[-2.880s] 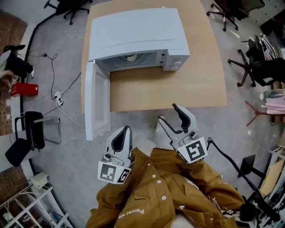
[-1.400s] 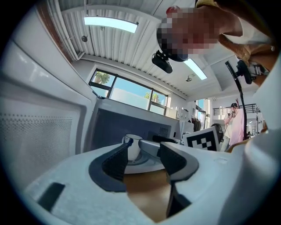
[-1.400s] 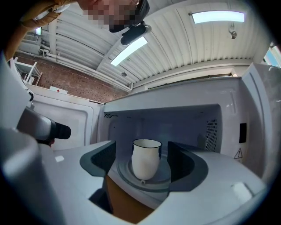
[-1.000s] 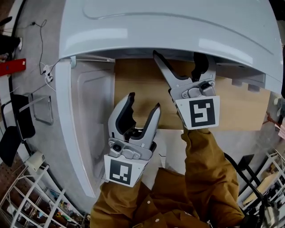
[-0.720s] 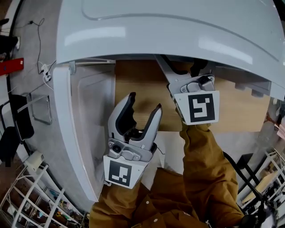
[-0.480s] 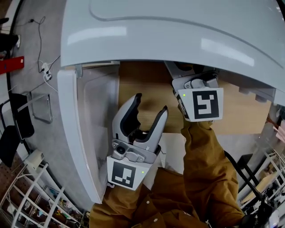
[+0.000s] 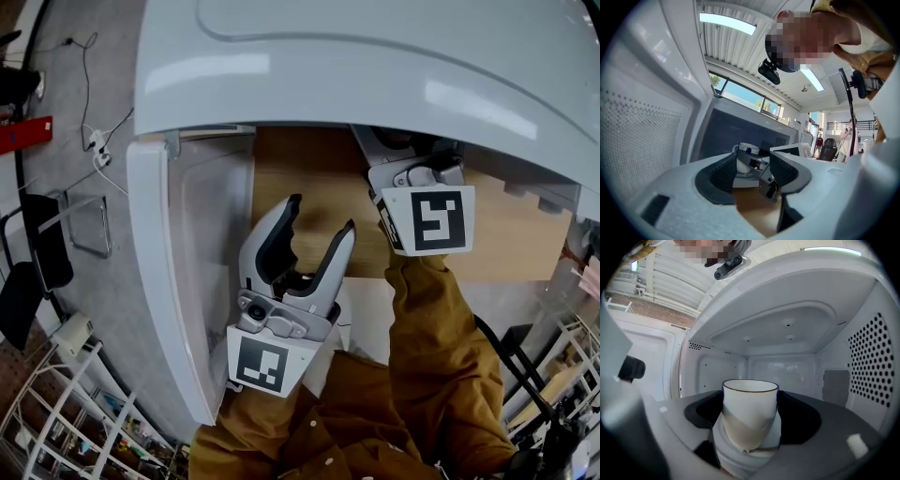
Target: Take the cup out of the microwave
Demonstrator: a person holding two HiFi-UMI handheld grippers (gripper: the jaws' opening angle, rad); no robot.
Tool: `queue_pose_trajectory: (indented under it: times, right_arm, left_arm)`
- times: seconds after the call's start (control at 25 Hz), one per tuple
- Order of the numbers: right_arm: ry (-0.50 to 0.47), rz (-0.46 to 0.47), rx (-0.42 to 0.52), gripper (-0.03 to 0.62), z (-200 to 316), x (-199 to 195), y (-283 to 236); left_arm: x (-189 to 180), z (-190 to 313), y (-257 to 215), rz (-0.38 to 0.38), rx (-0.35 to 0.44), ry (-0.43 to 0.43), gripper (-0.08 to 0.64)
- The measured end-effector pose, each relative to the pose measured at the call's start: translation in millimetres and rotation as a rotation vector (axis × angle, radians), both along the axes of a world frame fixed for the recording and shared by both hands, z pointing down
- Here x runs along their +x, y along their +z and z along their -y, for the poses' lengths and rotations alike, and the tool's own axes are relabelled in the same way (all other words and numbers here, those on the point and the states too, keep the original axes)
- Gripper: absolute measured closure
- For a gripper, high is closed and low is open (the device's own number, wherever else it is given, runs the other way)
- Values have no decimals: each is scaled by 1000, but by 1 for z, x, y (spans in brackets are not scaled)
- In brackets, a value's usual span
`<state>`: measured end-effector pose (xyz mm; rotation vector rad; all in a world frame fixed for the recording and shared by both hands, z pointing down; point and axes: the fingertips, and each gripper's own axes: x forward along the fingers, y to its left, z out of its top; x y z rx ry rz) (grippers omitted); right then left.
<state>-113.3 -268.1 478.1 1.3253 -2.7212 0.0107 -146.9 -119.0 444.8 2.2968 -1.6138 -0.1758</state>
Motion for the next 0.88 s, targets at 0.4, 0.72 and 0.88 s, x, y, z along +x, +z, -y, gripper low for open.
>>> queue_pose_trajectory:
  times: [0.4, 0.72, 0.88]
  right_arm:
    - [-44, 73, -1, 219, -45, 19, -26]
    - [-240, 92, -79, 219, -102, 45, -34]
    - [-310, 125, -92, 219, -126, 59, -53]
  left_arm:
    - [7, -1, 3, -39, -15, 37, 345]
    - [24, -2, -8, -150, -14, 205, 345]
    - [15, 6, -4, -74, -44, 158, 387]
